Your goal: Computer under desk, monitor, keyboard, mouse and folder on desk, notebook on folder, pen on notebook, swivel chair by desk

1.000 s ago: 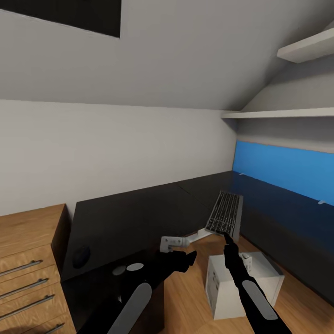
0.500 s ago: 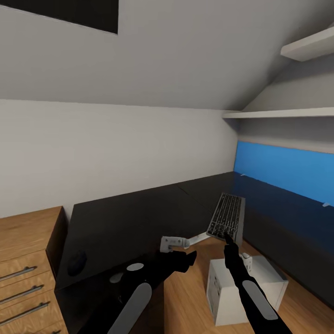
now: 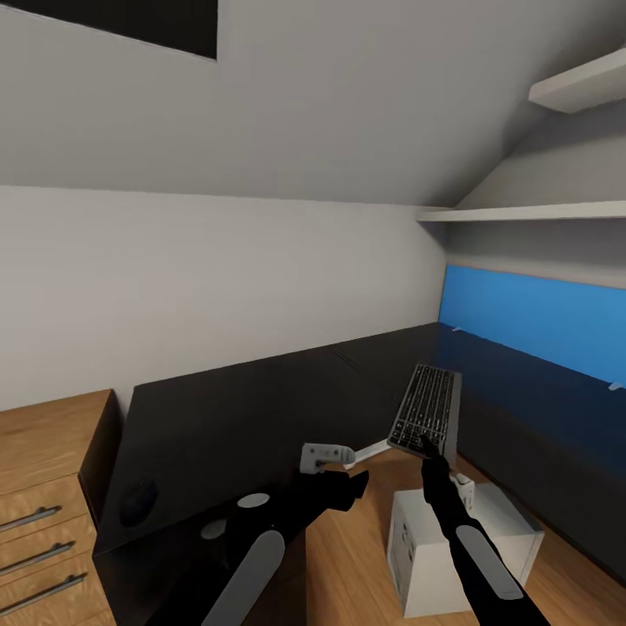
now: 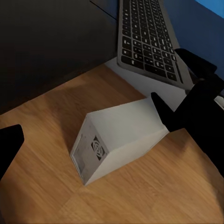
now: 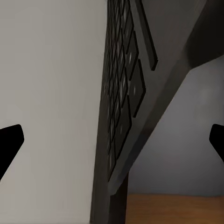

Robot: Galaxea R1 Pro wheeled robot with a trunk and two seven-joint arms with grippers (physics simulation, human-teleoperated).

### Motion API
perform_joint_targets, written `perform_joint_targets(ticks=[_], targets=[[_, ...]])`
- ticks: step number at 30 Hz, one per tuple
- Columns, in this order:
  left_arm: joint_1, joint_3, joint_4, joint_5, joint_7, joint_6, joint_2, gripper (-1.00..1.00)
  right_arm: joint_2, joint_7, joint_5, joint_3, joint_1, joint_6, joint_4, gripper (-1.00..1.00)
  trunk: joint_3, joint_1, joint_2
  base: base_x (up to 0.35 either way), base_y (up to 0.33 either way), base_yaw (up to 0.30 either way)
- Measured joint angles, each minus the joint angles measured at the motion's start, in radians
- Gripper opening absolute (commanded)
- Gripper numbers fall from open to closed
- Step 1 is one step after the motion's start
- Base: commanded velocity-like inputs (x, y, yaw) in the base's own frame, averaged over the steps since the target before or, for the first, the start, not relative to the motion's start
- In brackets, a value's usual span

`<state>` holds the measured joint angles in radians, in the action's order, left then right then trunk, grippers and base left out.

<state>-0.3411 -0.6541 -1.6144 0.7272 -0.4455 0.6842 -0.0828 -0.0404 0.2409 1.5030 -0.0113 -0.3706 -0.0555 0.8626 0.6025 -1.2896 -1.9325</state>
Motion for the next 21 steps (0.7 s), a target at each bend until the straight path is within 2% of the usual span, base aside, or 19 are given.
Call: perform_joint_targets(ticks=[7,21], targets=[[0.0,0.0,0.0,0.0,0.0,-0.001,0.0,1.0,0.0,0.0,-0.001,0.0,0.0,0.0,0.0,1.0,0.0,0.0,0.0,0.096,-0.011,0.0],[0.0,0.0,0.0,0.0,0.0,0.0,0.0,1.0,-0.001,-0.001,-0.001,0.0,0.0,0.0,0.0,1.0,0.0,0.0,0.0,0.008,-0.001,0.0]])
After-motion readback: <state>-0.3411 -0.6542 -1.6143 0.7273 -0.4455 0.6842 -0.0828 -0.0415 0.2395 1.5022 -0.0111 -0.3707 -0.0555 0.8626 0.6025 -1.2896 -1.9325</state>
